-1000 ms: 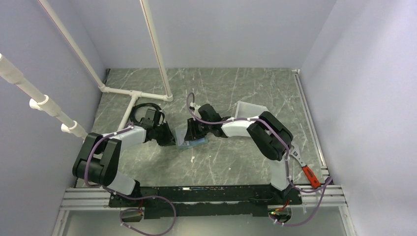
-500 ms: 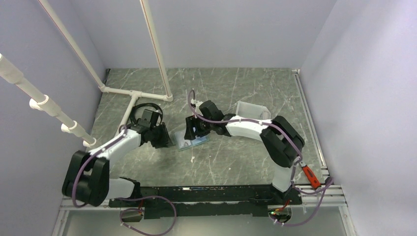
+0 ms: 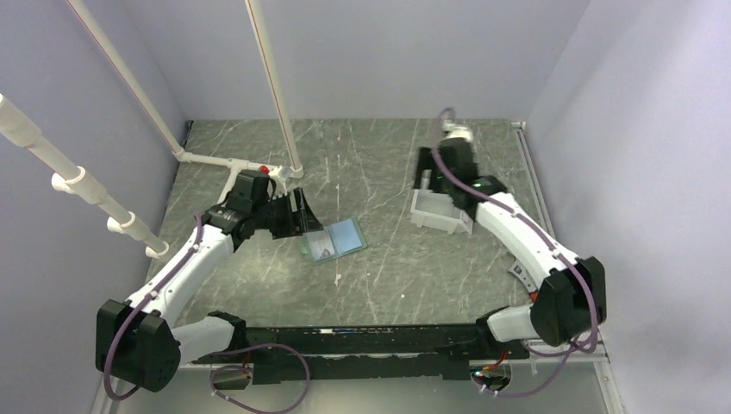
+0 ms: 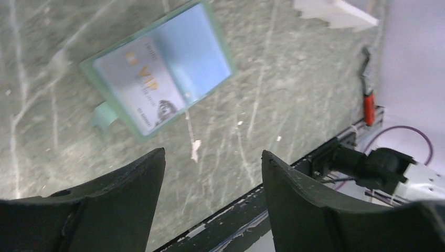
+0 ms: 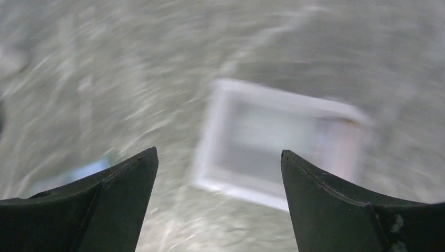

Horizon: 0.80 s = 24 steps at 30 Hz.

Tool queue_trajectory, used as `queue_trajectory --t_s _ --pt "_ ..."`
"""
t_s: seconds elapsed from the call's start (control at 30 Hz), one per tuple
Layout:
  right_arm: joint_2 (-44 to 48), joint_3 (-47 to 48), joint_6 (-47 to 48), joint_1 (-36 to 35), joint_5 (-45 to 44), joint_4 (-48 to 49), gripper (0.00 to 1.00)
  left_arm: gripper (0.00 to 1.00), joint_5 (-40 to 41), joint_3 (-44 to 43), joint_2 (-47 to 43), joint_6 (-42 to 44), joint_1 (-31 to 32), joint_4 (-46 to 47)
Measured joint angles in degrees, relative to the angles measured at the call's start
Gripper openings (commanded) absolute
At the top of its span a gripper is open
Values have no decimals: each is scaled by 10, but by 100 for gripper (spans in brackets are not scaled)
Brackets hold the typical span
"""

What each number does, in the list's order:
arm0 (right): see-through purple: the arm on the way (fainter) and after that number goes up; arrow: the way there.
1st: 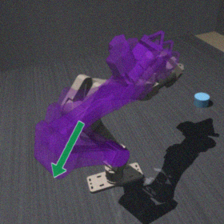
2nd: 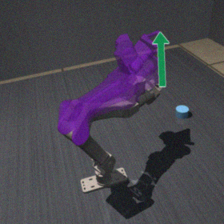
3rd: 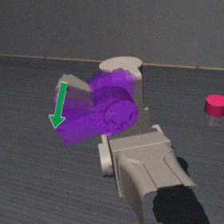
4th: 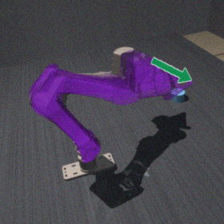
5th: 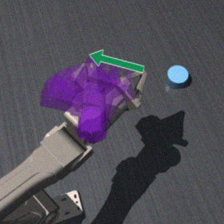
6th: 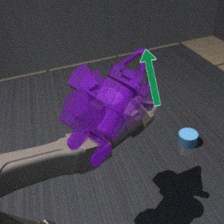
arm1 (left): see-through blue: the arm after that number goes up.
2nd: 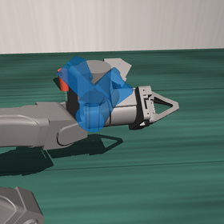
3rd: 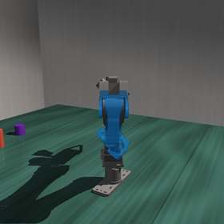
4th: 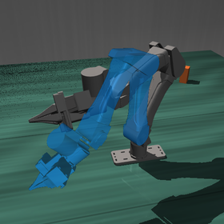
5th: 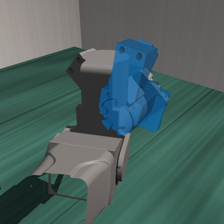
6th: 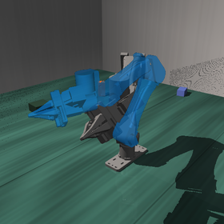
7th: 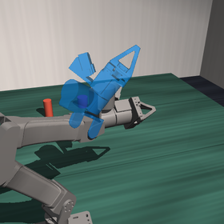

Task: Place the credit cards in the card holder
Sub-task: Pick up the credit card from the center of the board.

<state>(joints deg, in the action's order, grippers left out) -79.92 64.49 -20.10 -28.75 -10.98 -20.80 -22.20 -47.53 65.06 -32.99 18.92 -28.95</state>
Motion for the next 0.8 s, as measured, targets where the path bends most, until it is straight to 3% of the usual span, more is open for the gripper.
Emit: queue_trajectory --t_s 0.13,0.2,0.8 --pt "32 -32 -31 145 -68 -45 93 74 -30 -37 5 14 10 3" --pt "22 -34 -35 177 -93 -73 96 74 -40 -42 5 20 13 6" --pt "-164 19 -30 189 -142 -137 88 75 -75 -41 16 24 23 15"
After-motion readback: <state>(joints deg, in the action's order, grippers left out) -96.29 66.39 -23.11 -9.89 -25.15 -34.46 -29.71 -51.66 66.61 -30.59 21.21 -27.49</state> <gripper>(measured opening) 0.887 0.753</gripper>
